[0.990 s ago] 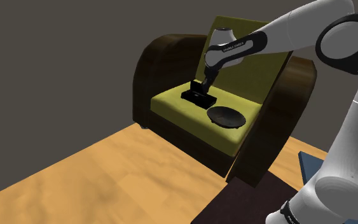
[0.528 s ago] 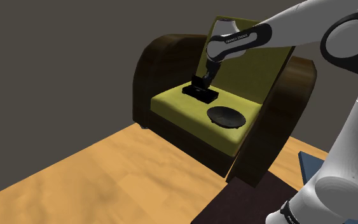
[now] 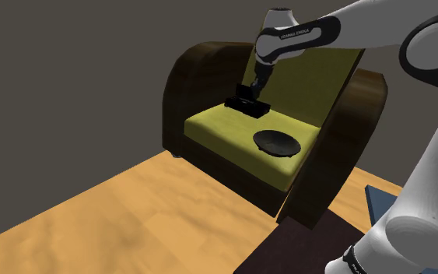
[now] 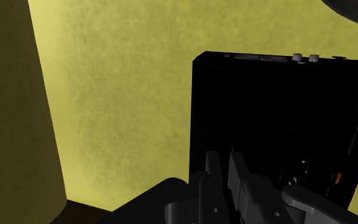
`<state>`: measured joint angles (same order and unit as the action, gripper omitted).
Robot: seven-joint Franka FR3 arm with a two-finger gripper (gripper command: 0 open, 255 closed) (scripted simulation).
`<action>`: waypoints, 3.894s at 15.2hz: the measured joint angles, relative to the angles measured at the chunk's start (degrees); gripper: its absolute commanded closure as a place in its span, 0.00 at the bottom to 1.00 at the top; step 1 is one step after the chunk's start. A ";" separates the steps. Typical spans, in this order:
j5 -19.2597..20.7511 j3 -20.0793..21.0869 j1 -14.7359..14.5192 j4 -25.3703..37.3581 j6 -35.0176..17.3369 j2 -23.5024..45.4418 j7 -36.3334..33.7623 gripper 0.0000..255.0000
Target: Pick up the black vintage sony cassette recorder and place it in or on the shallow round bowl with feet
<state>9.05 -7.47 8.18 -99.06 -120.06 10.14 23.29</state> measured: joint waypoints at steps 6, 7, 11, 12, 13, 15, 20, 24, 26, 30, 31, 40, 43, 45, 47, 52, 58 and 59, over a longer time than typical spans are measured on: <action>-0.29 0.06 -0.05 4.13 4.40 -0.30 0.66 1.00; -0.13 0.05 -0.10 3.14 4.63 -1.50 0.63 1.00; 1.15 -0.13 -0.16 -6.97 3.18 -10.21 0.27 1.00; 1.46 -0.03 -0.26 -8.73 3.28 -12.04 -0.06 1.00; 1.86 0.13 -0.39 -11.18 3.25 -14.40 -0.47 1.00; 2.51 0.16 -0.30 -16.07 3.09 -19.11 -0.68 1.00; 3.97 0.45 0.12 -27.21 3.85 -31.00 -1.18 1.00; 4.63 1.11 0.41 -34.01 6.02 -39.89 -1.62 1.00; 4.79 1.08 0.52 -35.53 5.73 -41.12 -1.68 1.00; 5.21 0.79 0.71 -38.44 2.83 -41.09 -2.04 1.00; 5.29 0.82 0.72 -39.17 2.26 -41.23 -2.22 1.00; 6.34 0.41 1.09 -45.02 -4.97 -39.76 -3.58 1.00; 6.67 0.28 1.23 -45.97 -6.91 -39.28 -3.90 1.00; 6.73 0.20 1.28 -46.07 -7.31 -39.23 -3.87 1.00; 6.73 0.23 1.27 -46.21 -7.37 -39.38 -3.91 1.00; 6.75 0.25 1.27 -46.68 -7.36 -39.21 -3.97 0.00; 5.95 1.06 0.79 -44.32 -2.87 -41.25 -3.86 0.00; 5.77 1.25 0.69 -43.63 -1.59 -41.81 -3.77 0.00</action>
<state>14.82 -6.23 8.87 -142.69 -121.66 -31.67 19.53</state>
